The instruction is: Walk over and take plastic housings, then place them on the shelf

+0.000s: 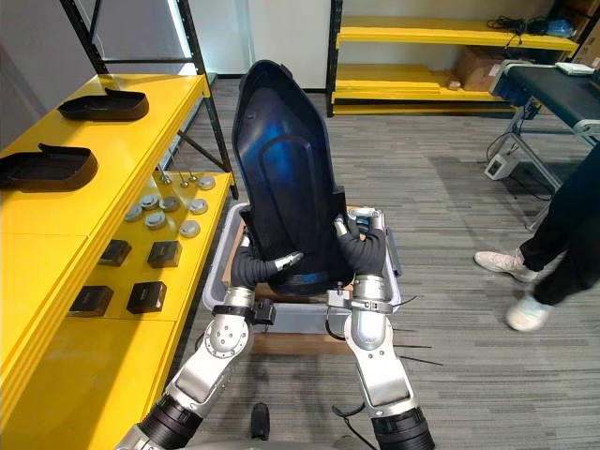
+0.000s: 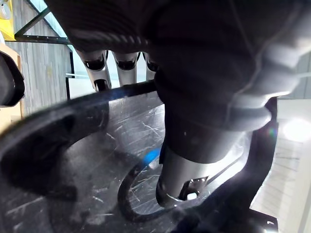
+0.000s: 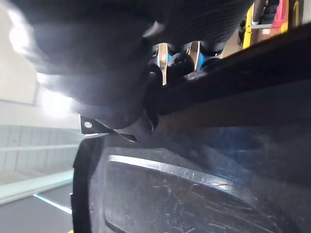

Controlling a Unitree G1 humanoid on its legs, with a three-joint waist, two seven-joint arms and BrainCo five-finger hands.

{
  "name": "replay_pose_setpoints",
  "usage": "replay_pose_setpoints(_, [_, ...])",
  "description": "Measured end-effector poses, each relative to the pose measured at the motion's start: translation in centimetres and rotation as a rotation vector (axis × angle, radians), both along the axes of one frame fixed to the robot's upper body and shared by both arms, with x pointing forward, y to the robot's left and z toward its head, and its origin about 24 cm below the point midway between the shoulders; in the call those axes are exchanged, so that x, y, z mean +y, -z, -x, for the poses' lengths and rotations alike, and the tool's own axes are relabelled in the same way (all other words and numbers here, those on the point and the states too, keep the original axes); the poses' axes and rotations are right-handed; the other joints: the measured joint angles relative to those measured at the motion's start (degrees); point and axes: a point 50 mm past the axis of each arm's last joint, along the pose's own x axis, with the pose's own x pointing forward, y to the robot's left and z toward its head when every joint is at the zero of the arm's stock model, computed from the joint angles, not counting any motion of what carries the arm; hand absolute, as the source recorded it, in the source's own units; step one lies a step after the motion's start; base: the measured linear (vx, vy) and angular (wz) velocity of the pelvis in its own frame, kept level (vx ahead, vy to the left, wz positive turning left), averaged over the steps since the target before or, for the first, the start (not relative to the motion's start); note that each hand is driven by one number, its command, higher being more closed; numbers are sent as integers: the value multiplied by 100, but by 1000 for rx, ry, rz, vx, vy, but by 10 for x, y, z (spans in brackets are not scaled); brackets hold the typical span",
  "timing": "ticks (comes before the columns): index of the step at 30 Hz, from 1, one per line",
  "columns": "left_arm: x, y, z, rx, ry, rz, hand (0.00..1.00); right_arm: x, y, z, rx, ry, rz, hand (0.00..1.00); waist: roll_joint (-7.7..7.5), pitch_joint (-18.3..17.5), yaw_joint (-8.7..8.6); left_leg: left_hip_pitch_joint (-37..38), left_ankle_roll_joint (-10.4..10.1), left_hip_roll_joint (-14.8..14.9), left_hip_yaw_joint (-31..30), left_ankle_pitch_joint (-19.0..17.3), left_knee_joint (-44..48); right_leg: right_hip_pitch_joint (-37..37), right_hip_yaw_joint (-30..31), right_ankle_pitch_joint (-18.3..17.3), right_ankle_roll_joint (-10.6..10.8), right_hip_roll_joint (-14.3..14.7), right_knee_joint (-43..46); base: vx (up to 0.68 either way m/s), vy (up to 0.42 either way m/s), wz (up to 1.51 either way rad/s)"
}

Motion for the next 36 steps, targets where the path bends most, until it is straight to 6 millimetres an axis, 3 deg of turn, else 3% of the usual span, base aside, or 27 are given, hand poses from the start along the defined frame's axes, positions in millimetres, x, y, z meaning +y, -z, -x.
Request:
replay_pose_setpoints(10, [3, 2, -1, 17, -16, -32, 100, -4, 5, 4, 6, -14, 8, 0, -44, -166, 30, 0, -1, -12, 8, -1, -1, 12, -1, 5, -1, -15, -2, 0, 0, 0])
replay_pose_setpoints(15, [3, -8, 0, -38, -13, -58, 100, -20, -15, 7, -84, 18, 30, 0, -34, -175, 40, 12, -1, -11, 2, -1, -1, 33, -15, 5, -2, -13, -5, 0, 0, 0])
replay_pose_setpoints(21, [14, -11, 1, -68, -56, -87, 100, -58, -54, 20, -296, 138, -14, 0, -30, -177, 19, 40, 5, -8, 7, -7, -2, 70, -22, 3, -2, -7, -21, 0, 0, 0])
replay_pose_setpoints(27, [39, -6, 6, -41, -166, -75, 100, -105, -65, 33, -375, 343, 6, 0, -27, -178, -61, 40, 13, -12, 7, -13, -2, 82, -33, 3, -2, -10, -39, 0, 0, 0])
replay_pose_setpoints(29, [48, -8, 9, -46, -201, -68, 100, -119, -60, 39, -354, 412, 1, 0, -22, -179, -98, 39, 14, -13, 7, -14, -2, 85, -43, 2, -3, -10, -39, 0, 0, 0])
replay_pose_setpoints(32, [60, -9, 10, -50, -257, -60, 100, -148, -29, 46, -202, 543, 31, 0, -12, -179, -137, 39, 17, -11, 4, -17, -2, 85, -49, 1, -3, -10, -40, 0, 0, 0])
replay_pose_setpoints(36, [74, -10, 13, -53, -314, -56, 100, -185, 47, 59, 177, 675, 4, 0, 38, -174, -192, 27, 32, -15, -43, -28, -3, 85, -67, 1, -2, -13, -40, 0, 0, 2])
